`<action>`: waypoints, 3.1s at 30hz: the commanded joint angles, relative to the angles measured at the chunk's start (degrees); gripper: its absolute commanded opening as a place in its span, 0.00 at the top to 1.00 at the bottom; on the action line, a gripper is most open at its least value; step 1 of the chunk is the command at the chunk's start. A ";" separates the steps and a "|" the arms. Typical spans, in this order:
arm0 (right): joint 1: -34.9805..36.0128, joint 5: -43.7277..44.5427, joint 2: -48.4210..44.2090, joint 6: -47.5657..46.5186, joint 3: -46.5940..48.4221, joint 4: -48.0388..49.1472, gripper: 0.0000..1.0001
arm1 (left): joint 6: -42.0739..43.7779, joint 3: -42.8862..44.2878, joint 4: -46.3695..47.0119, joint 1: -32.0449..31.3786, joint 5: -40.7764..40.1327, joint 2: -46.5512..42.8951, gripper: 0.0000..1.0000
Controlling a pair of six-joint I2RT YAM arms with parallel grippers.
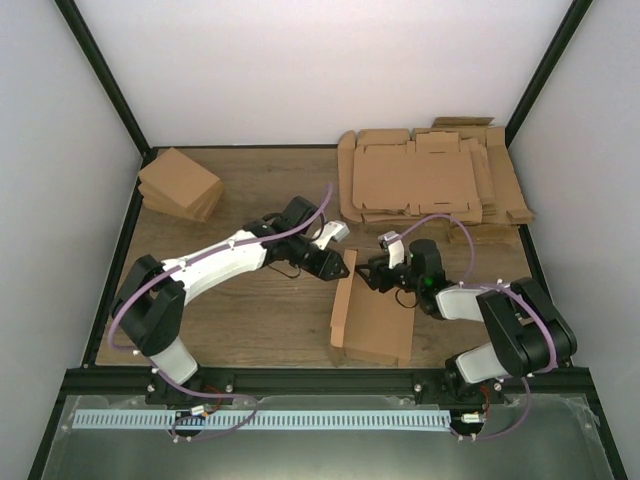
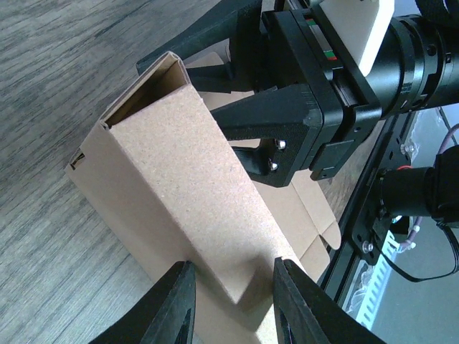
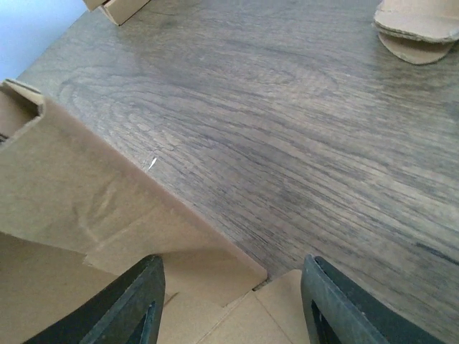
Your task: Fold the paper box
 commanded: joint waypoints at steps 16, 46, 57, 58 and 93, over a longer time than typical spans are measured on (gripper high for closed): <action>3.16 -5.76 9.37 -11.76 6.40 11.17 0.50 | 7.77 0.31 -4.45 2.86 3.98 3.14 0.68; 4.68 1.95 5.06 -10.19 8.10 6.92 0.99 | 6.91 1.42 -4.74 3.91 -3.59 -3.07 0.48; 5.68 15.74 -0.70 0.22 6.94 -2.51 0.99 | 2.40 -1.67 -1.99 4.26 -21.93 -18.13 0.12; 5.93 17.00 -0.72 0.71 6.74 -2.82 0.99 | 2.42 -2.10 -2.12 4.27 -22.49 -18.20 0.12; 9.39 27.06 7.33 -6.35 9.37 6.05 0.76 | -1.37 -2.94 6.04 5.19 -26.53 -13.50 0.19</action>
